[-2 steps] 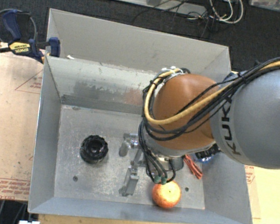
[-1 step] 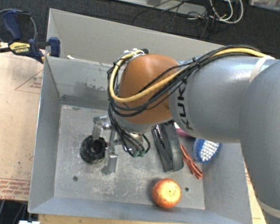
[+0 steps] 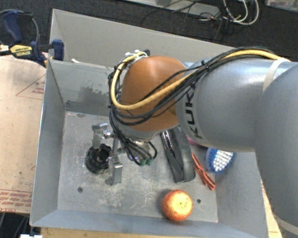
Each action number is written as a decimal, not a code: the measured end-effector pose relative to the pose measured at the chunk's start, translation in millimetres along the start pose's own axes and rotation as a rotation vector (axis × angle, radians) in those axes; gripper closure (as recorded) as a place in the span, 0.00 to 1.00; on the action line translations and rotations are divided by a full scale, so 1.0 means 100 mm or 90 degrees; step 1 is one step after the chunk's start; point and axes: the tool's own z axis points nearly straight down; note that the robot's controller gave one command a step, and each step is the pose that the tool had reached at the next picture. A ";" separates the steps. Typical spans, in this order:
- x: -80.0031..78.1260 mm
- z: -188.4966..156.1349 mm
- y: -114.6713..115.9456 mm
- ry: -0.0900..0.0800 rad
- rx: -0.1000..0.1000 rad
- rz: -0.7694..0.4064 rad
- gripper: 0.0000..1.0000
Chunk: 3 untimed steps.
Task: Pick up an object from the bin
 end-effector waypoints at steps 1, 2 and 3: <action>-0.15 0.46 -0.26 0.000 -0.002 -0.204 0.00; -0.27 0.72 -0.32 -0.008 -0.001 -0.268 0.00; -0.19 0.69 -0.28 -0.014 0.001 -0.292 1.00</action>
Offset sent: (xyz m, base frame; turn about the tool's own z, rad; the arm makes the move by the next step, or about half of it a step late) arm 0.0343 -0.0226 -0.0755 -0.4246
